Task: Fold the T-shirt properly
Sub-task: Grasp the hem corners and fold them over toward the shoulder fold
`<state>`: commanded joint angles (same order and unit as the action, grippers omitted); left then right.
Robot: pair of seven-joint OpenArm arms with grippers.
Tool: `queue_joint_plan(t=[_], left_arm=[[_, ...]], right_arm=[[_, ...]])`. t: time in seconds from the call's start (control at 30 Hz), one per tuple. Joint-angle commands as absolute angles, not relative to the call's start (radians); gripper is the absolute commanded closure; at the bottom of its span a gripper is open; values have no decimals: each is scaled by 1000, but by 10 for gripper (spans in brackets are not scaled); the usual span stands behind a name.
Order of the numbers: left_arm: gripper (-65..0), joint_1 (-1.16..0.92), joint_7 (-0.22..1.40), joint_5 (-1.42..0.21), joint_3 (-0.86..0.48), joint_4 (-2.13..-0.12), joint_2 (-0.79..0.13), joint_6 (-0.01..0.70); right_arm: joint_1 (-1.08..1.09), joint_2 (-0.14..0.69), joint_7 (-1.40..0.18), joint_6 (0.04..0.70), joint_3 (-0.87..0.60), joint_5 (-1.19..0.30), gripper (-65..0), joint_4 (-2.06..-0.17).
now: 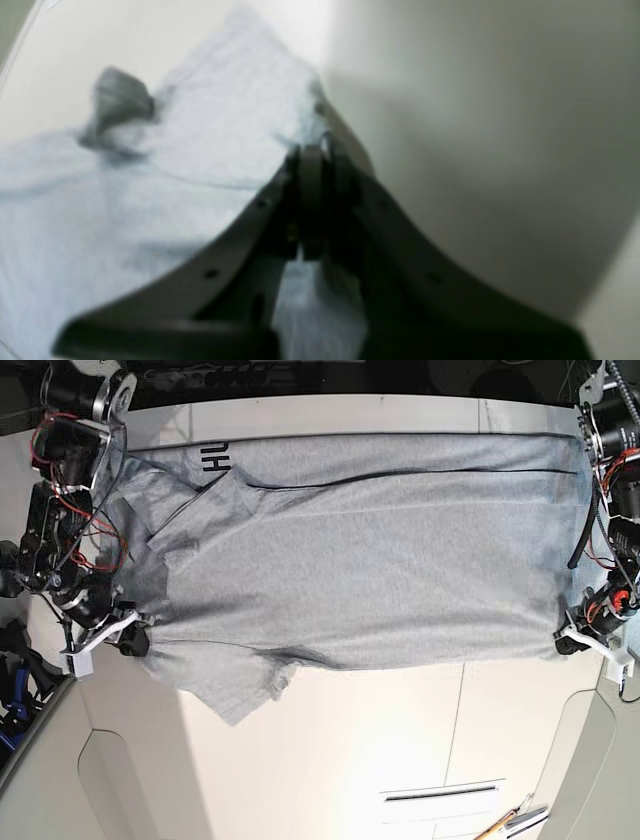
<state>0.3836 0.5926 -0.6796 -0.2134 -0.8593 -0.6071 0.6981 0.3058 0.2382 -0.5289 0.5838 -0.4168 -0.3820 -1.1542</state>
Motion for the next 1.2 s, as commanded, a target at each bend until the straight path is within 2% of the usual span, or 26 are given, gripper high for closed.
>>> queue_joint_plan(t=[0.13, 0.27, 0.5, 0.63, 0.8, 0.97, 1.0, 1.07, 1.1, 1.13, 1.2], left_arm=[[0, 314, 593, -686, -214, -926, -634, 698], [0, 244, 593, -692, -217, -1013, -654, 698], [0, 75, 676, -737, -221, -1208, -708, 698], [0, -28, 678, -736, -259, -1279, -709, 698], [0, -107, 678, -737, -334, -1307, -696, 698], [0, -137, 690, -758, -335, -1307, -669, 698], [0, -136, 694, -759, -335, -1307, -658, 698], [0, -136, 694, -758, -335, -1307, -637, 698], [0, -136, 694, -759, -335, -1307, -629, 698], [0, -136, 694, -758, -335, -1307, -624, 698], [0, -136, 693, -759, -335, -1307, -624, 698]], right_arm=[[204, 239, -532, 583, -417, -382, 0, -1326], [145, 259, -542, 583, -417, -397, 0, -1414], [70, 306, -572, 584, -428, -435, 0, -1425], [12, 311, -577, 584, -470, -479, 0, -1432], [-61, 308, -577, 583, -492, -498, 0, -1431], [-95, 292, -577, 579, -492, -493, 0, -1411], [-95, 290, -577, 579, -492, -489, -36, -1403], [-95, 284, -577, 579, -492, -490, -221, -1400], [-94, 286, -577, 579, -492, -500, -283, -1401], [-94, 287, -577, 579, -492, -517, -313, -1404], [-94, 287, -577, 579, -497, -548, -314, -1421]])
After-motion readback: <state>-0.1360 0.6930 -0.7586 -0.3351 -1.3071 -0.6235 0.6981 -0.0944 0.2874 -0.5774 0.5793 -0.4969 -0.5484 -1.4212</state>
